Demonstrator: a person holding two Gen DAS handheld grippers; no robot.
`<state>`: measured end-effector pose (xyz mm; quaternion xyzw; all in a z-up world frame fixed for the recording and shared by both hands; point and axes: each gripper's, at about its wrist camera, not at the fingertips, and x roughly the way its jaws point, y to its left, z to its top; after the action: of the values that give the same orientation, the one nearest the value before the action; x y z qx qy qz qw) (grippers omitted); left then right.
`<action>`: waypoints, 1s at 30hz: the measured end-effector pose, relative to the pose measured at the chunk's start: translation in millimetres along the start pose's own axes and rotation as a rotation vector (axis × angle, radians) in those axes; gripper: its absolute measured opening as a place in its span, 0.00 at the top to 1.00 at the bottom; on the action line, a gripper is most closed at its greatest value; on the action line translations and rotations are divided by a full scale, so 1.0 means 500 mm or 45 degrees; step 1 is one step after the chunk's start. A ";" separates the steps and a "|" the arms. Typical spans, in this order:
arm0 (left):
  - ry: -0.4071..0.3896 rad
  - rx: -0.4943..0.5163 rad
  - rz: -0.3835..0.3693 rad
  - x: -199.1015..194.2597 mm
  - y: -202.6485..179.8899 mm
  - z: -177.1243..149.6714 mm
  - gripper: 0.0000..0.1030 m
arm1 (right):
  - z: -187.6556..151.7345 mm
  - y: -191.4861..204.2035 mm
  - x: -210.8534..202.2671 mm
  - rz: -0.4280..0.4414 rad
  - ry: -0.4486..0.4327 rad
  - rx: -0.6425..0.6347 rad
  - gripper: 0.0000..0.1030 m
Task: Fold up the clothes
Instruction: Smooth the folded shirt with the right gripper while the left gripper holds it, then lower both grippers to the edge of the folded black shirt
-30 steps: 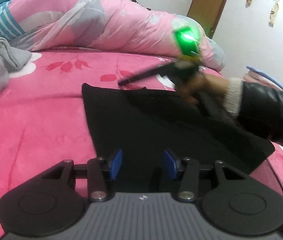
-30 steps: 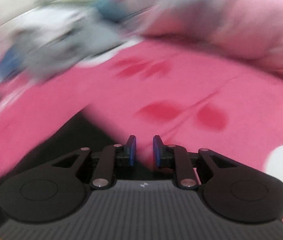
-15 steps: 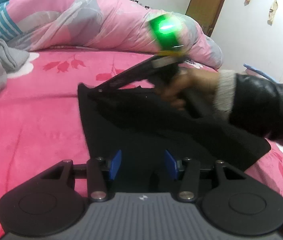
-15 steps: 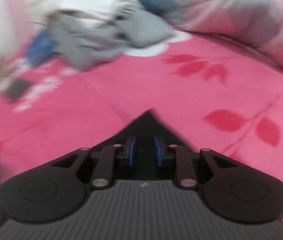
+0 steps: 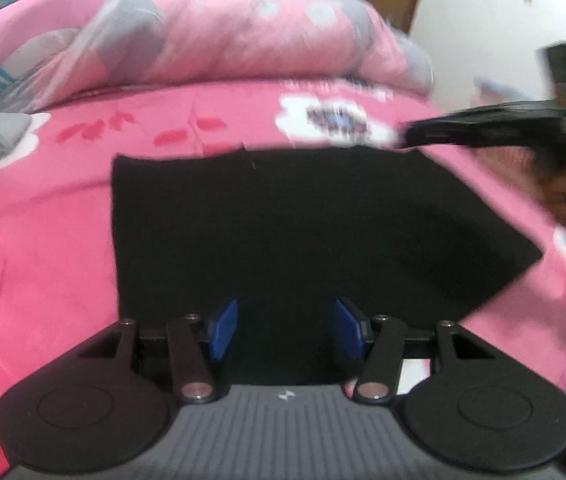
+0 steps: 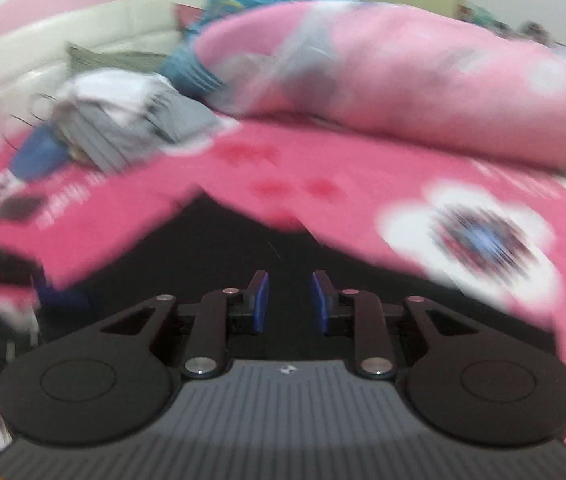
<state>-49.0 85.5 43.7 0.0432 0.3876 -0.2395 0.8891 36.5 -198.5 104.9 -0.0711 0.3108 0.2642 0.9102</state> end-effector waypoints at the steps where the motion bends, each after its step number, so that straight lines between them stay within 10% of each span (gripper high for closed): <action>1: 0.009 0.025 0.022 0.004 -0.004 -0.007 0.47 | -0.041 -0.017 -0.034 -0.055 0.013 0.026 0.78; 8: 0.030 -0.010 0.129 -0.032 0.005 -0.039 0.46 | -0.324 -0.165 -0.217 -0.350 0.091 0.355 0.78; 13: 0.028 -0.037 0.219 -0.086 -0.007 -0.055 0.43 | -0.352 -0.195 -0.320 -0.511 0.017 0.409 0.76; 18: -0.019 -0.083 0.249 -0.112 -0.049 -0.036 0.39 | -0.295 -0.159 -0.310 -0.382 -0.139 0.310 0.76; 25: -0.004 -0.204 0.314 -0.040 -0.125 0.009 0.13 | -0.318 -0.094 -0.187 -0.324 0.022 0.233 0.76; 30: 0.115 -0.222 0.418 0.016 -0.138 -0.006 0.12 | -0.369 -0.061 -0.260 -0.325 0.107 0.231 0.71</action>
<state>-78.3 22.2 43.5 0.0396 0.4341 -0.0545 0.8983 -131.7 -335.4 35.1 -0.0384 0.3598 0.1138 0.9253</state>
